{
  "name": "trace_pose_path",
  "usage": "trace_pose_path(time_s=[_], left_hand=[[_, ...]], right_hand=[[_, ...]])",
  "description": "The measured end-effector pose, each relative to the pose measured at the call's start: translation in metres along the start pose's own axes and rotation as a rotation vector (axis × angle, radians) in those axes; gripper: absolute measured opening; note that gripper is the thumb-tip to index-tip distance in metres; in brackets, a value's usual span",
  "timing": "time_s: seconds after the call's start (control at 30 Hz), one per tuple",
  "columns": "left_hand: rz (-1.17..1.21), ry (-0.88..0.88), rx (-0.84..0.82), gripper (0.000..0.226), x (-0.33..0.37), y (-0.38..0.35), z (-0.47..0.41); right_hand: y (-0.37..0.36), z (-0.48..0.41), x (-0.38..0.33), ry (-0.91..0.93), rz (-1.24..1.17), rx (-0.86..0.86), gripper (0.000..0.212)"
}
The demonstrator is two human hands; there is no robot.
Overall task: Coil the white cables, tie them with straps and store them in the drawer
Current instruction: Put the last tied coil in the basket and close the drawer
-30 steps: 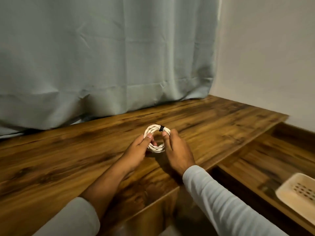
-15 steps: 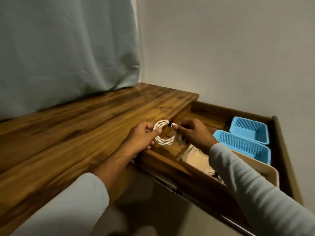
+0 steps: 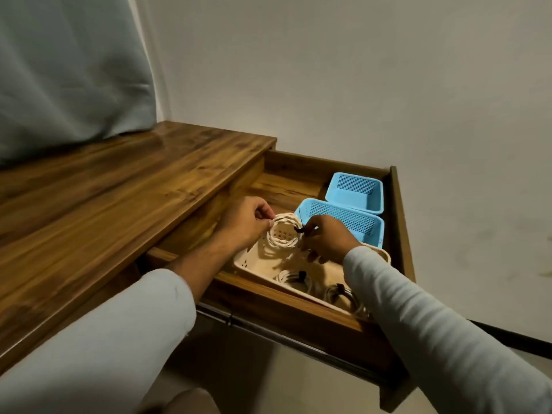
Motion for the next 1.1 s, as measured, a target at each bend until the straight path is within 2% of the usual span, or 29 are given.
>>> trace_pose_path(time_s=[0.27, 0.33, 0.4, 0.57, 0.63, 0.73, 0.9, 1.0, 1.1], left_hand=[[-0.409, -0.111, 0.09, 0.003, -0.007, -0.025, -0.003], [-0.596, -0.192, 0.126, 0.006, -0.005, -0.027, -0.005], [-0.761, -0.246, 0.09, 0.016, -0.001, -0.029, -0.007], [-1.011, -0.352, -0.001, 0.031, -0.004, -0.032, -0.009], [-1.019, -0.34, -0.012, 0.032, -0.005, -0.031, -0.009], [-0.947, -0.311, 0.017, 0.028, -0.005, -0.027, -0.008], [-0.907, -0.289, 0.043, 0.027, -0.006, -0.028, -0.007], [-0.944, -0.3, 0.009, 0.03, -0.009, -0.033, -0.008], [-0.968, -0.283, -0.056, 0.037, -0.01, -0.037, -0.009]], right_hand=[[-0.014, -0.005, 0.012, 0.024, 0.361, -0.021, 0.009], [-0.014, -0.005, 0.014, 0.025, 0.369, -0.035, 0.008], [-0.015, -0.006, 0.015, 0.019, 0.347, -0.055, 0.009], [-0.02, -0.008, 0.017, 0.001, 0.257, -0.153, 0.013], [-0.021, -0.005, 0.016, -0.005, 0.213, -0.2, 0.023], [-0.02, 0.002, 0.012, 0.011, 0.172, -0.246, 0.019], [-0.02, 0.002, 0.013, -0.041, 0.096, -0.308, 0.033], [-0.018, 0.003, 0.012, -0.069, 0.091, -0.301, 0.034], [-0.018, -0.001, 0.016, -0.055, 0.1, -0.225, 0.026]])
Point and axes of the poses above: each hand's wrist, its own z-axis away from the middle knuckle, its own y-axis out of the back of the hand, x = y × z, the point moved 1 cm from there along -z, towards the middle knuckle, and after that the axes turned 2 degrees about -z, right-handed, at the moved point
